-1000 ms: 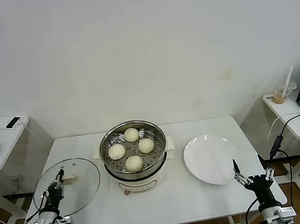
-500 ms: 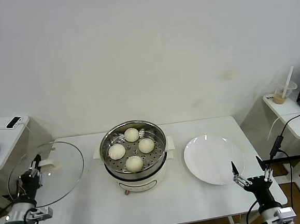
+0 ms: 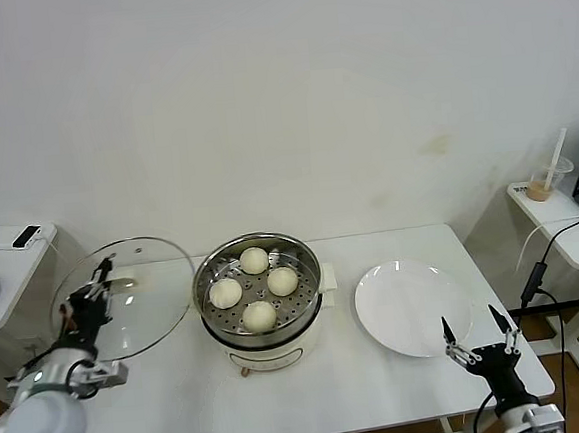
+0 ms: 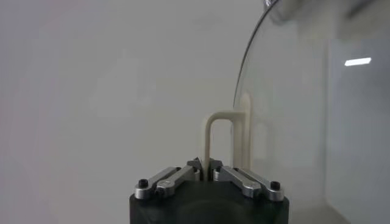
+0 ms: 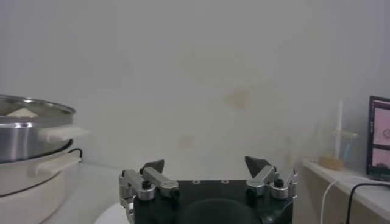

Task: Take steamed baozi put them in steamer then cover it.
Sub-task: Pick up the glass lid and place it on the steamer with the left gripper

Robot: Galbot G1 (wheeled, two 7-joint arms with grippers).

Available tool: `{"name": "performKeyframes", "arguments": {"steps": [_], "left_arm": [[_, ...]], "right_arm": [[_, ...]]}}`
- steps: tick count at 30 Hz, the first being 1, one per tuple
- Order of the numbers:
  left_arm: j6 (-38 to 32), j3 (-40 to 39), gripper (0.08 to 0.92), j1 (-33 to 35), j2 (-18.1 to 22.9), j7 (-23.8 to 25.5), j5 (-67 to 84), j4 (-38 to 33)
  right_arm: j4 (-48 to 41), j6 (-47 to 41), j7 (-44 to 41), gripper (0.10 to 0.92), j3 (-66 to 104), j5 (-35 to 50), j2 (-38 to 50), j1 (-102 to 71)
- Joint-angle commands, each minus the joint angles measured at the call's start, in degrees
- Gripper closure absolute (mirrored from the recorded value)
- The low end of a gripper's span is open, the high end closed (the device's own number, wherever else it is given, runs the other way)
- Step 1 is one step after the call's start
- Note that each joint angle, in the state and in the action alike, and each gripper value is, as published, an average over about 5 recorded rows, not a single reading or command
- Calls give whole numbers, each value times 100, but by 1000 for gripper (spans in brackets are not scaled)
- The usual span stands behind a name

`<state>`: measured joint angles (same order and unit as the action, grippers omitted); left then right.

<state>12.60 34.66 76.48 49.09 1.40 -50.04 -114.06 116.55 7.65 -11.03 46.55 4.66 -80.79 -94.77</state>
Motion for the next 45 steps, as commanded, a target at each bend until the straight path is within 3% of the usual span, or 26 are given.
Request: {"name": "performKeyframes", "arguments": {"steps": [1,9,20,29,45], "left_arm": [[1286,-2694,855,-2338,-118,660,332,-138],[1580,-3727,855,-3184,702,1003,-261,301],[1579,-4094,855,-3314,1510,1442,-1602,887],[1410,-3883,855,-3048,1731,1509,-2182,1107],[1318,-3572,855,-2678,1725,1504,-2234,1075]], "right_arm": [[76,-148,58,203,-44,-800,-103,3],[21,-245,36,203,-223,-965,-233,109],[-80,-253,22,203,-365,-1044,-294,163],[-89,-249,4,203,-409,-1062,-289,145],[-92,-265,-15,203,-479,-1054,-268,148]]}}
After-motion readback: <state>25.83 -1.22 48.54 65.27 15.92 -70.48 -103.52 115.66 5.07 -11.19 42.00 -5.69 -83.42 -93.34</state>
